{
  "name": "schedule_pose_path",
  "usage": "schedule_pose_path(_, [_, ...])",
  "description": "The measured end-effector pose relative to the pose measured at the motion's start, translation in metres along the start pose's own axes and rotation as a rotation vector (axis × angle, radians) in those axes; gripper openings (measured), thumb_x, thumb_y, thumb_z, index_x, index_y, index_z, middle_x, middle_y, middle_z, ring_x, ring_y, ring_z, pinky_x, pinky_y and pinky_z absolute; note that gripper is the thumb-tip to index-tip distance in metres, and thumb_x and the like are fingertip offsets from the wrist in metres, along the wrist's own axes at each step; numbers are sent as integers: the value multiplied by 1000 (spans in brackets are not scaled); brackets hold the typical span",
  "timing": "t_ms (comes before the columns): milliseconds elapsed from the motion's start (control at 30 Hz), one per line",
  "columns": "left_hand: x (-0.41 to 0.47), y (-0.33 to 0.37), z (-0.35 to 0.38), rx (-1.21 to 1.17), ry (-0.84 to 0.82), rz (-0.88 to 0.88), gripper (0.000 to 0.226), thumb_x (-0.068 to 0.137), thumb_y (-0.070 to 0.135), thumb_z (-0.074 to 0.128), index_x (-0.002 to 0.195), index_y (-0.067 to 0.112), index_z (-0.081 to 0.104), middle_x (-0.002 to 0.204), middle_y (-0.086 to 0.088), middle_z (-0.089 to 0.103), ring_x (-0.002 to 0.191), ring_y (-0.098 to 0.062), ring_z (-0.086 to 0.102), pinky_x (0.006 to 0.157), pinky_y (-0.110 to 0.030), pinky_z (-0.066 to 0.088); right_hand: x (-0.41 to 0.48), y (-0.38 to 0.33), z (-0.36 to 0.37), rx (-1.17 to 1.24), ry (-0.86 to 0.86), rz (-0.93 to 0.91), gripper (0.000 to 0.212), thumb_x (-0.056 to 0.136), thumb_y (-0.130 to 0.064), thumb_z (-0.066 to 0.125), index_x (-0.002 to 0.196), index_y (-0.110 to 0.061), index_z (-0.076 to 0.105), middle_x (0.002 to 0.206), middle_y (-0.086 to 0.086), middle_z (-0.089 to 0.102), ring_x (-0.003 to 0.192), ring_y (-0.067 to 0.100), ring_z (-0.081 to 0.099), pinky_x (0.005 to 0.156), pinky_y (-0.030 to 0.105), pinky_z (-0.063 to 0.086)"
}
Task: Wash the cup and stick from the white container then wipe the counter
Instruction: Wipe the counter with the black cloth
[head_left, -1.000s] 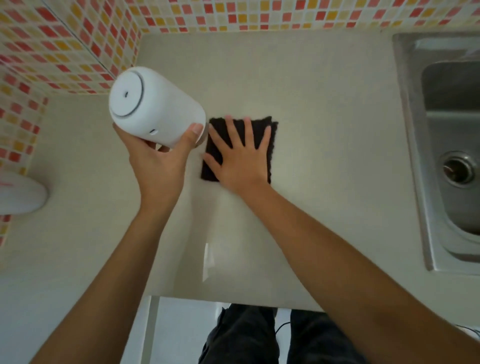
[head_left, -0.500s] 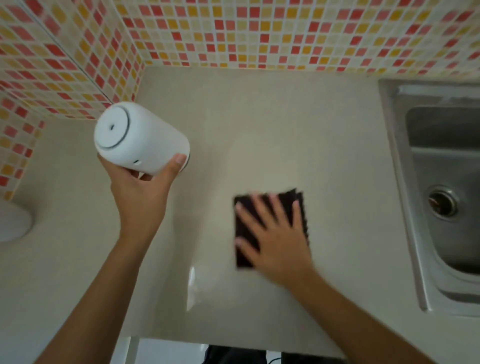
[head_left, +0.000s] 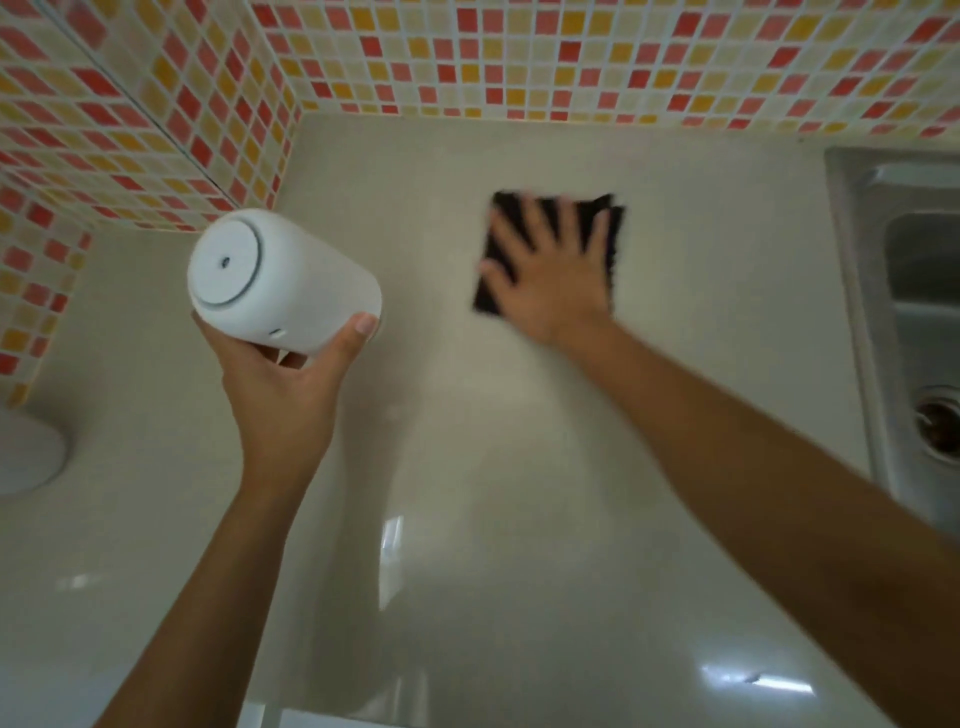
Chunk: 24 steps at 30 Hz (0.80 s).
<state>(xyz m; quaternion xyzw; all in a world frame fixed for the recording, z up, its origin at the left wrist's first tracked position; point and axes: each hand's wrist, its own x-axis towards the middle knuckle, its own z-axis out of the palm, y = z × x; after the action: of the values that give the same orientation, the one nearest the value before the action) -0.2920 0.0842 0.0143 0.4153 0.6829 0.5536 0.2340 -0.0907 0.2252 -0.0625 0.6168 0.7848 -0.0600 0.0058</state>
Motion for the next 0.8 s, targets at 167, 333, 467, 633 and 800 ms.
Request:
schedule_pose_path(167, [6,16,20,-51,16,56,92,78,21,81,146,5,22,146,-6,42,129,-8,49,99,-22,48,-124,-90,14,121,-63,-382,62,93,-60,28,151,-36,22,161,2,16,147,36,4,112,64,-3])
schedule_pose_path(333, [11,24,30,-67,-18,54,94,76,23,82,146,4,21,146,-7,42,129,-8,49,101,-25,47,-221,-25,12,171,-61,-445,61,94,-60,34,150,-36,26,160,-3,19,148,27,10,115,60,5])
schedule_pose_path(467, [3,30,36,-32,-73,45,95,75,23,83,147,7,22,145,-3,44,127,-6,51,101,-26,49,-135,58,8,38,46,-135,62,93,-62,30,149,-37,27,157,-3,27,145,28,21,115,59,8])
schedule_pose_path(633, [-21,33,33,-3,-114,30,95,71,20,83,146,13,26,143,1,48,124,-4,53,100,-27,50,-7,153,-17,88,-18,421,68,93,-67,9,152,-36,2,162,-3,-1,148,29,-4,115,58,-6])
schedule_pose_path(800, [-39,34,40,-4,-142,0,99,64,25,83,147,18,28,141,4,50,124,-6,54,102,-31,49,23,66,-15,129,19,333,66,96,-58,10,154,-28,0,162,1,-4,147,34,-7,115,57,-9])
